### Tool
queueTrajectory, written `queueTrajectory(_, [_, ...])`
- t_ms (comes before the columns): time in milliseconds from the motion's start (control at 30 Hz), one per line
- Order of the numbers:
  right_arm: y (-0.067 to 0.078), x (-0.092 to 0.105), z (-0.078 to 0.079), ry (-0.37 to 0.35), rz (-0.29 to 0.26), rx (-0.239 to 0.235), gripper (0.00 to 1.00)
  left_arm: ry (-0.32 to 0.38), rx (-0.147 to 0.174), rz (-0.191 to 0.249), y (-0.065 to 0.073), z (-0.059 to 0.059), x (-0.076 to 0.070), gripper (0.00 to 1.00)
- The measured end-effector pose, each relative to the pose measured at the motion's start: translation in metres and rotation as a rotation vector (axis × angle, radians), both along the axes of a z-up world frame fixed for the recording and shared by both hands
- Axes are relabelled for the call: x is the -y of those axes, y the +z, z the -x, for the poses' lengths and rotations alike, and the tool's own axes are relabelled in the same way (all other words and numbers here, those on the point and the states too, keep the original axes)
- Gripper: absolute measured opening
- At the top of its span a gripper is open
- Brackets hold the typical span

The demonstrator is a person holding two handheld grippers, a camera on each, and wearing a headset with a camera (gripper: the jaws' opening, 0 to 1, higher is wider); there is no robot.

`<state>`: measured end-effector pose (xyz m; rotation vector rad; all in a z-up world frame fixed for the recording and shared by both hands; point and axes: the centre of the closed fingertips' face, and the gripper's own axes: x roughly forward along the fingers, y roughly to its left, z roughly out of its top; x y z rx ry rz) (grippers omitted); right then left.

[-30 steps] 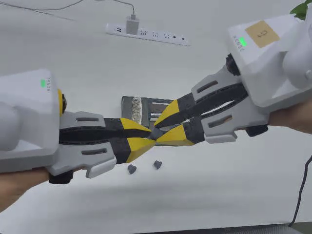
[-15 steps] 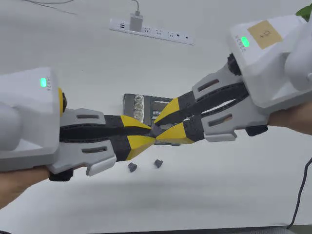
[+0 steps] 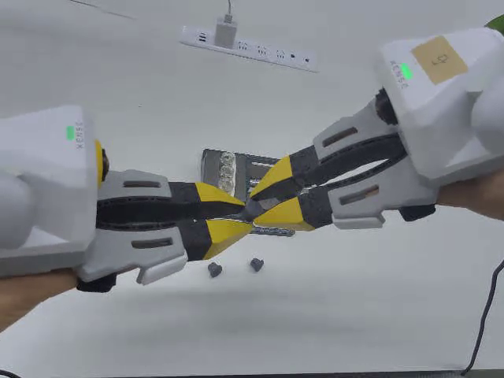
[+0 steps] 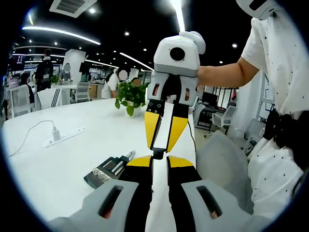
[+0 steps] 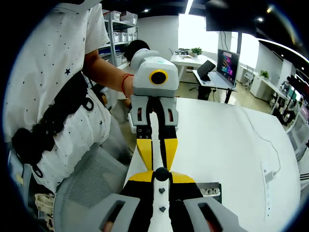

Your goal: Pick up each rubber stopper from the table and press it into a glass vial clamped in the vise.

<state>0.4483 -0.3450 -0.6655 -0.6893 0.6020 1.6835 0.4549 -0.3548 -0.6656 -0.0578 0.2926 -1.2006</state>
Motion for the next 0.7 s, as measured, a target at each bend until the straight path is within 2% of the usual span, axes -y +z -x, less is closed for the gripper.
queueTrajectory(133, [-0.001,0.0,-0.002,0.008,0.001,0.0,0.06,-0.002,0.013,-0.01,-0.001,0.0,-0.001,0.1])
queueTrajectory(367, [-0.001,-0.002,-0.007,0.011,0.008,-0.002,0.06,0.016,0.015,-0.03,-0.006,-0.001,-0.009,0.15])
queueTrajectory(500, [-0.004,-0.001,-0.018,-0.013,0.022,-0.006,0.06,0.039,0.024,-0.061,-0.014,-0.005,-0.017,0.21])
queueTrajectory(567, [-0.004,-0.001,-0.024,-0.026,0.026,-0.004,0.06,0.047,0.019,-0.07,-0.017,-0.006,-0.02,0.26])
queueTrajectory(700, [-0.007,-0.003,-0.035,-0.053,0.044,0.007,0.06,0.061,0.031,-0.08,-0.02,-0.009,-0.025,0.31])
